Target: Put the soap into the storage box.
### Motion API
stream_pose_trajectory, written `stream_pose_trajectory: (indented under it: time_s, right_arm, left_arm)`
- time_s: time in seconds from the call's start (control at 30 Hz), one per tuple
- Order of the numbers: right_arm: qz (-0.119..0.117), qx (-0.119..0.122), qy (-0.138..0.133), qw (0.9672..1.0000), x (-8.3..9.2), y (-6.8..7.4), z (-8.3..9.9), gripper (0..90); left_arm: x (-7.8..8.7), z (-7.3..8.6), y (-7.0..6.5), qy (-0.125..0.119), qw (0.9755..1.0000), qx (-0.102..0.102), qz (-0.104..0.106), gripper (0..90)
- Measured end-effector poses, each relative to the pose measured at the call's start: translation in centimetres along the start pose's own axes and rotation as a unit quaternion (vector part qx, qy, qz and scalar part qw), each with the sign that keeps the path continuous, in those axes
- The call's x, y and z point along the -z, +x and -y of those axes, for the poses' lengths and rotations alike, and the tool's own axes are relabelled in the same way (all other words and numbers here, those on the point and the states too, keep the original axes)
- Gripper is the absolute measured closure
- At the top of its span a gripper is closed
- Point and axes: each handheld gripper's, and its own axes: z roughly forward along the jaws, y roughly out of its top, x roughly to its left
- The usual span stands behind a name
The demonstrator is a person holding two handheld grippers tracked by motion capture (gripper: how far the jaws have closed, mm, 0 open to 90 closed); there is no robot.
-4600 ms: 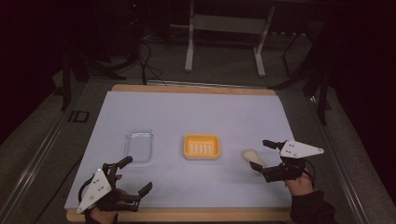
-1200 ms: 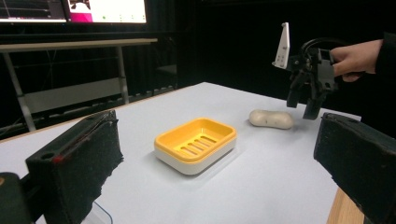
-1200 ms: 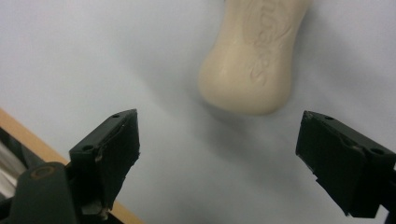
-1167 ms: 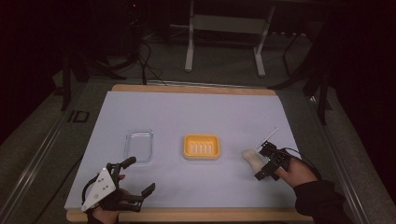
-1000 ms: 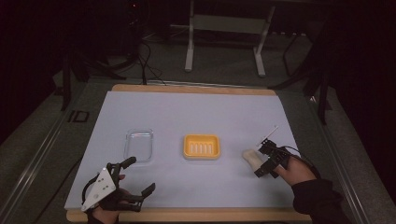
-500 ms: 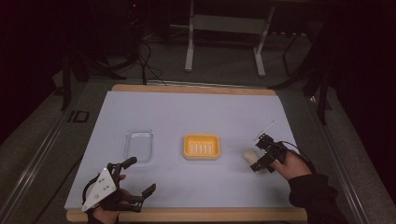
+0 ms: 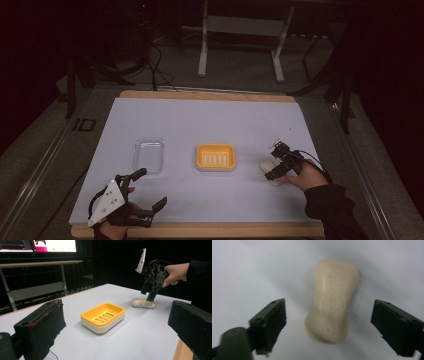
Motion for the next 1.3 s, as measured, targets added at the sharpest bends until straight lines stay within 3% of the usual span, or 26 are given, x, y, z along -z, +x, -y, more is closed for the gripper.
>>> stream_pose_trajectory:
  time_s: [0.2,0.3,0.4,0.53,0.8,0.93,1.03,1.17,1.3]
  right_arm:
    - [0.012,0.000,-0.013,0.9998,-0.6,-0.1,-0.3,23.2]
    - [0.016,0.003,-0.018,0.9997,-0.7,-0.1,-0.3,23.4]
    - [0.003,-0.005,-0.019,0.9998,-1.4,-0.6,-0.2,28.3]
    - [-0.008,-0.011,-0.015,0.9998,-2.1,-0.9,0.0,30.6]
    - [-0.003,-0.012,0.015,0.9998,-3.5,-0.8,-0.2,32.6]
    - [0.005,-0.006,0.021,0.9998,-3.5,-0.6,-0.3,35.2]
    - [0.007,0.003,0.022,0.9997,-3.4,-0.2,-0.3,42.8]
    - [0.009,-0.004,0.031,0.9995,-3.4,0.0,-0.6,48.6]
    - [0.008,0.003,0.033,0.9994,-3.3,0.1,-0.7,49.7]
  left_arm:
    - [-0.1,0.0,0.0,0.000,1.0000,0.000,0.001,0.9]
    - [0.0,0.0,0.0,0.002,1.0000,-0.003,0.001,0.9]
    - [-0.1,0.0,0.0,0.001,1.0000,-0.003,0.003,0.9]
    - [-0.1,0.0,-0.1,0.002,1.0000,-0.003,0.004,0.9]
    - [-0.2,0.1,-0.1,0.004,1.0000,-0.003,0.004,0.9]
    - [-0.2,0.1,-0.1,0.005,1.0000,-0.004,0.004,0.9]
    - [-0.2,0.1,-0.1,0.006,1.0000,-0.005,0.005,0.9]
    - [-0.2,0.1,-0.1,0.007,1.0000,-0.005,0.006,0.9]
    - [-0.2,0.1,-0.1,0.007,0.9999,-0.005,0.006,0.9]
